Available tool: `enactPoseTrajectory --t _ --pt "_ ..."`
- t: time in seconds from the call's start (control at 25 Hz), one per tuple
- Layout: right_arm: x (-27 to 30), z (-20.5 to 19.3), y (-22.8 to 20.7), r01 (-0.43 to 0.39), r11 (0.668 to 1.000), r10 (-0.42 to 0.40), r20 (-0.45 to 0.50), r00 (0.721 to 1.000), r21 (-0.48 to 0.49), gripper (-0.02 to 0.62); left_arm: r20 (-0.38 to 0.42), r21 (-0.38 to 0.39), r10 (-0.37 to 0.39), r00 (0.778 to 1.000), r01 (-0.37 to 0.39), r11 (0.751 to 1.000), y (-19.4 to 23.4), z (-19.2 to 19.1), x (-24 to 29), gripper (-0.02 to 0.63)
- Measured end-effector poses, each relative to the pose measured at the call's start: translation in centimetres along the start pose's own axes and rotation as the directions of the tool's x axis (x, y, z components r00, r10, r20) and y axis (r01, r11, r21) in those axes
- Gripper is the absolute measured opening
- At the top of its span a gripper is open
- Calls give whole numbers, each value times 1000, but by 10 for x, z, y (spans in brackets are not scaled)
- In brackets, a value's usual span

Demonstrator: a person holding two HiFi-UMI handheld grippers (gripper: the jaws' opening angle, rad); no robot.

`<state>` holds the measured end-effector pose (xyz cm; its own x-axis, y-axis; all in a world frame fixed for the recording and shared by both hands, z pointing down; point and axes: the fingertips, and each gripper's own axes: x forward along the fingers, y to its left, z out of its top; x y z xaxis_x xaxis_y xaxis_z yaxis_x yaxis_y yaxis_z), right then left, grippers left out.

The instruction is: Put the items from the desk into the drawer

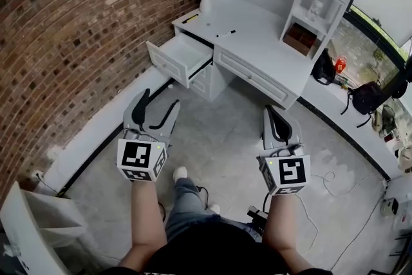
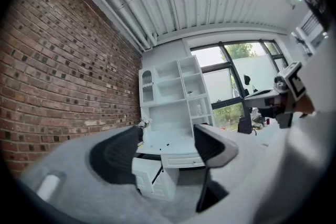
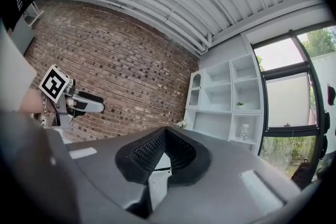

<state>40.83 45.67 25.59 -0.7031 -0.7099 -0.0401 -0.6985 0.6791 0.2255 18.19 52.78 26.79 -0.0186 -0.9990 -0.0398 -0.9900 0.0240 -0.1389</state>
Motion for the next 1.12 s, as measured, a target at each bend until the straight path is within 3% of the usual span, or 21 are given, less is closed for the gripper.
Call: enactPoseTrajectory --t 0.12,0.2,0.6,1.12 --pt "4 -5 -2 9 1000 -9 -14 1000 3 9 13 -10 -13 1000 13 1000 -2 1 4 509" --pt "8 -9 -4 14 1000 -14 -24 1000 12 8 20 -13 -8 1000 8 1000 1 1 7 561" --pt "56 -23 -10 26 999 -24 -53 998 36 8 14 -23 26 1000 -25 999 41 -14 50 564" --pt "227 -24 -16 91 995 -88 -75 993 37 8 18 -29 -16 1000 17 999 161 -30 189 563"
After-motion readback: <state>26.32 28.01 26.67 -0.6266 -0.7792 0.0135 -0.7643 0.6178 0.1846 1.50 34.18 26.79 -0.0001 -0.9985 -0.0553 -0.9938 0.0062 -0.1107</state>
